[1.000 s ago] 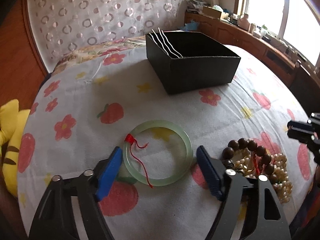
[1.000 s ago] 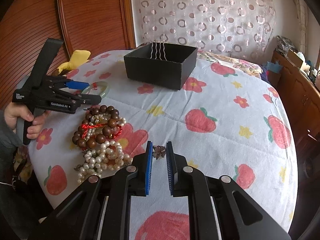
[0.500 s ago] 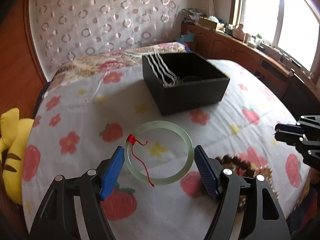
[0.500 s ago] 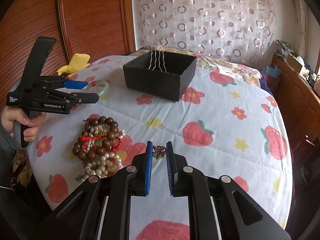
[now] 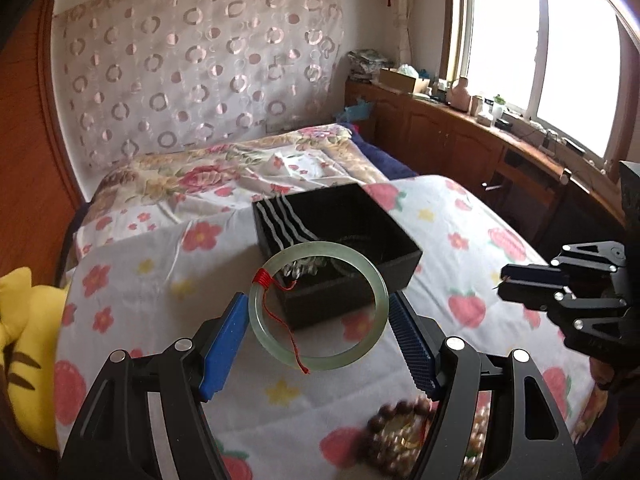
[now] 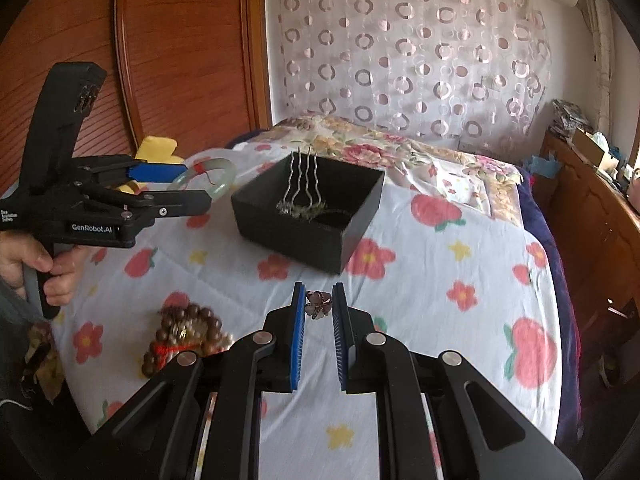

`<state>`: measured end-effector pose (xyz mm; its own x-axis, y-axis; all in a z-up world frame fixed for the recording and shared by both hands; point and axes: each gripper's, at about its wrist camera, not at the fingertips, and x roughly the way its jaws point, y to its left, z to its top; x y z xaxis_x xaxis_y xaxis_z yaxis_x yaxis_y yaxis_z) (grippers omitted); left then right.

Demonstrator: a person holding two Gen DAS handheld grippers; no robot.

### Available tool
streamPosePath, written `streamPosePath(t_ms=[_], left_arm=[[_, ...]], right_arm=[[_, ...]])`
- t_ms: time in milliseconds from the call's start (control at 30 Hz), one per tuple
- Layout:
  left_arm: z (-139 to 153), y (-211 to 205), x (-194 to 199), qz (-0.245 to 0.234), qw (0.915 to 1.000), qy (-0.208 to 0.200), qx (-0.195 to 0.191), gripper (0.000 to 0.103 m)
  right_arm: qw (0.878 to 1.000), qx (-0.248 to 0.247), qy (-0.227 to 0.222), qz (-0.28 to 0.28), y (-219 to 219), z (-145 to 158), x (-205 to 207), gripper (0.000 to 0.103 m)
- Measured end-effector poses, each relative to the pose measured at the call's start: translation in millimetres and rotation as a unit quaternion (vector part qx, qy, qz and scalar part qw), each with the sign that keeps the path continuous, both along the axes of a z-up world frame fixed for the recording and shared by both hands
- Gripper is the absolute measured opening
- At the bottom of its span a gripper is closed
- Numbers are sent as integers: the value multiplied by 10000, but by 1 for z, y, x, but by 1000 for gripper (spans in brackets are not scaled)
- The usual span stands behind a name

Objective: Organize jewelry
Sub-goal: 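Carry the jade bangle with the left tool into the box while the right tool drops the brooch there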

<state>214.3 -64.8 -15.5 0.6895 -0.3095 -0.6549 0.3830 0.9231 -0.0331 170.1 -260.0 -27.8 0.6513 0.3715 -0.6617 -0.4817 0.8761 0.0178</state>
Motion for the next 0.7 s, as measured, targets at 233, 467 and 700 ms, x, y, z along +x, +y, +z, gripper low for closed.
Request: streamPosePath(t_ms=[233, 467, 700], left_arm=[[1, -16, 36, -122, 9999, 36, -75, 69], [-15, -21, 64, -134, 9997, 219, -30, 69], [-26, -16, 74, -179, 9991, 371, -83, 69]], right_arm=[[9999, 82, -24, 125, 3, 7, 33, 15], [9996, 58, 15, 285, 11, 6, 64, 15], [9992, 28, 125, 375, 21, 0, 92, 15]])
